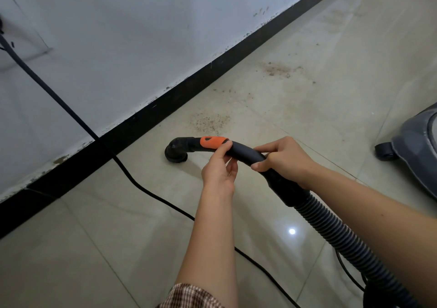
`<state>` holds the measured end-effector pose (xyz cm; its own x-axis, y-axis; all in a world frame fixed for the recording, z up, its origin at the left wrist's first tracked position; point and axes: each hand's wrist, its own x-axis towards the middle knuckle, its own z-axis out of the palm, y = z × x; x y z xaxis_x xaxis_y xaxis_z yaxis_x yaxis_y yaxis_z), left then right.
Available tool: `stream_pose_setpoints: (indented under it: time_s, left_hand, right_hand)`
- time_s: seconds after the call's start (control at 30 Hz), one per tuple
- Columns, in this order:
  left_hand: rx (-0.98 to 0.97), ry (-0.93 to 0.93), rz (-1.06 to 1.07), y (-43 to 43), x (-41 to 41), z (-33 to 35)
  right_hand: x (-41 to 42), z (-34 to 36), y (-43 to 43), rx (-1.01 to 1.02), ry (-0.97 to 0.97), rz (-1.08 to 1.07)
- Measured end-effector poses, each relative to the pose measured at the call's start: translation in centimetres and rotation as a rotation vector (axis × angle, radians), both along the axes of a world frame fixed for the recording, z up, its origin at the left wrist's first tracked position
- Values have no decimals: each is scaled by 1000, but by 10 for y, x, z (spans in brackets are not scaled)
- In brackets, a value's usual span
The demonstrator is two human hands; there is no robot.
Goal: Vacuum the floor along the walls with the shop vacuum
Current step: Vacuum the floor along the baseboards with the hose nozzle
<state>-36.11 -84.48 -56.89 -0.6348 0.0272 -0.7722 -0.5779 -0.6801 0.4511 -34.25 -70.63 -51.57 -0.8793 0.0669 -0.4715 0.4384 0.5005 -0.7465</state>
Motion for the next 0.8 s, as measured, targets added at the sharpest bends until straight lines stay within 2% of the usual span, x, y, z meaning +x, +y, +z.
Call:
stream_pose_setpoints:
  time_s: [0.43, 0.8]
  left_hand:
    - [-35, 1, 74, -19, -20, 4]
    - [6, 22, 36, -6, -11, 1]
  right_hand:
    - [-12, -6, -31, -10, 50, -25]
    - [-3, 3, -10, 12, 25, -11]
